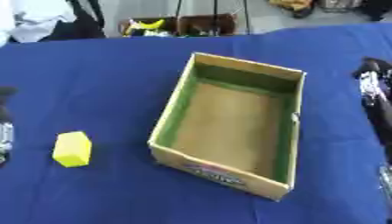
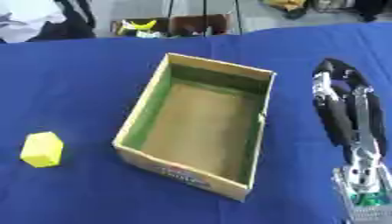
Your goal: Pick up objects on the table and place them in the box.
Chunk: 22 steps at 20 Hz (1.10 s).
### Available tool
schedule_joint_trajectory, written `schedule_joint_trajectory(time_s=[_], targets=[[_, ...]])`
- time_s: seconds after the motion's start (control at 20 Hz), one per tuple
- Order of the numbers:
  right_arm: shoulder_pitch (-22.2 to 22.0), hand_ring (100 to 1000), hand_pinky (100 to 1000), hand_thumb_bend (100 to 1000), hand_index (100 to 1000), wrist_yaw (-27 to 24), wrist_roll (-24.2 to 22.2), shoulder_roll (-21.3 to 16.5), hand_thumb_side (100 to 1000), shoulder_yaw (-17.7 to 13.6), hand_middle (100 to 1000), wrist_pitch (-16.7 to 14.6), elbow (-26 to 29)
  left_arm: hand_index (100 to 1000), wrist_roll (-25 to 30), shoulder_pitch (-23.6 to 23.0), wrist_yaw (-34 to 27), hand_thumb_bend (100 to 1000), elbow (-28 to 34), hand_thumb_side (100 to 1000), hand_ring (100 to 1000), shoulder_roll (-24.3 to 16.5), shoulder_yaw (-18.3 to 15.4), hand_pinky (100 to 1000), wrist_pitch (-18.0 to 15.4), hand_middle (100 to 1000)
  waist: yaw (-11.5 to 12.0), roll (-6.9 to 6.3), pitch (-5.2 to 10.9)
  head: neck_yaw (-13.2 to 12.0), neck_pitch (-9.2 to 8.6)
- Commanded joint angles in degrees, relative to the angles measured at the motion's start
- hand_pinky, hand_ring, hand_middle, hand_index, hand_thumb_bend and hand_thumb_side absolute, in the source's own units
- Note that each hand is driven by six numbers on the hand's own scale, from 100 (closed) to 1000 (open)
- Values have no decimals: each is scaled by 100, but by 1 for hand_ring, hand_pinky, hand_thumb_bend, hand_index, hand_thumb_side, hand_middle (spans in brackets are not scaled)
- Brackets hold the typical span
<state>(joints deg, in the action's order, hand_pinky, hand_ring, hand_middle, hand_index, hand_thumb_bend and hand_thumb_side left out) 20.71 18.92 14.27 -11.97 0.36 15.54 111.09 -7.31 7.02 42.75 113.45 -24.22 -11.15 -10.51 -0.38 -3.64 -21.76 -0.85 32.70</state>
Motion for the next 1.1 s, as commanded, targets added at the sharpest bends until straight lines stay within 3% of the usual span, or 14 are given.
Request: schedule_joint_trajectory(time_s=[0.05,0.45,0.55,0.8,1.1], targets=[[82,1000,885,100,861,-53,6,-131,833,-27,665,2,71,830,15,21,32,100,114,1000,665,-134,-28,524,-10,694,-3,-5,68,0,-2],[108,1000,885,100,861,-67,1,-209,843,-13,665,9,64,853,200,-47,135,114,114,1000,682,-143,17,536,-78,717,71,-24,-28,31,-71],[102,1000,885,100,861,-68,-10,-220,843,-5,665,9,58,873,358,-89,168,235,114,1000,695,-252,29,545,-120,734,78,-31,-27,41,-74],[93,1000,885,100,861,-66,-31,-240,843,13,665,7,39,926,1173,-212,246,396,114,1000,738,-771,98,579,-204,782,73,-48,6,64,-4],[83,1000,884,100,861,-53,-55,-236,843,32,665,-3,26,960,2300,-248,201,509,114,1000,769,-1336,227,614,-126,820,47,-58,58,72,219]])
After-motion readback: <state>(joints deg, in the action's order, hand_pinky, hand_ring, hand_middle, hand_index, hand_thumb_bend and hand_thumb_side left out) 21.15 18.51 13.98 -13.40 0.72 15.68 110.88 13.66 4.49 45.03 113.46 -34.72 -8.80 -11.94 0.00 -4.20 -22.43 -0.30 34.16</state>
